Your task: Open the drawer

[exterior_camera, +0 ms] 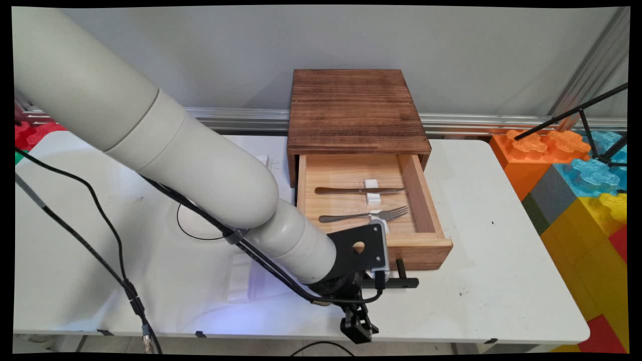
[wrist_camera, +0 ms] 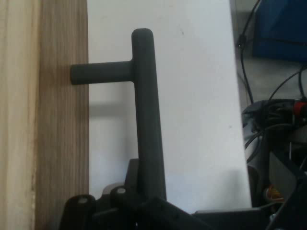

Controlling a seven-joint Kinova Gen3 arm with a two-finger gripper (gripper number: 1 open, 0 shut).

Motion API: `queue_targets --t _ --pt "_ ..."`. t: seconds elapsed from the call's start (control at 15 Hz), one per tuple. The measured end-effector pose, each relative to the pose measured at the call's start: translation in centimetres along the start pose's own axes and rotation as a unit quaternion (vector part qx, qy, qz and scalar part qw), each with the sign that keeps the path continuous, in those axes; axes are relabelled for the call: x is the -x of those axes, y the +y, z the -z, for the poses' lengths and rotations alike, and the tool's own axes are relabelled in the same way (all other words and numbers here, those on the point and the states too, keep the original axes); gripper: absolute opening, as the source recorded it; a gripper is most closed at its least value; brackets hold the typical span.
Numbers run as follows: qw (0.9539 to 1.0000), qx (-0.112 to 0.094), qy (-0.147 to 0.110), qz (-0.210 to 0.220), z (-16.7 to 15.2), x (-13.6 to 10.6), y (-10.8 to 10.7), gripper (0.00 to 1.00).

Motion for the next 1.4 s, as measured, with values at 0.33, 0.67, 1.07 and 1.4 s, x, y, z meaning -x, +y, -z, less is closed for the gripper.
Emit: queue_targets --t 0.33,0.67,1.07,1.4 --pt "1.0000 0.004 0.005 0.001 0.3 -0.1 0.9 1.00" --pt "0.9999 0.009 0.006 0.002 0.6 0.1 1.7 1.00" --pt "0.9999 0.013 0.007 0.003 0.9 0.3 2.3 1.00" --pt "0.9998 0.017 0.009 0.003 1.2 0.5 2.9 1.00"
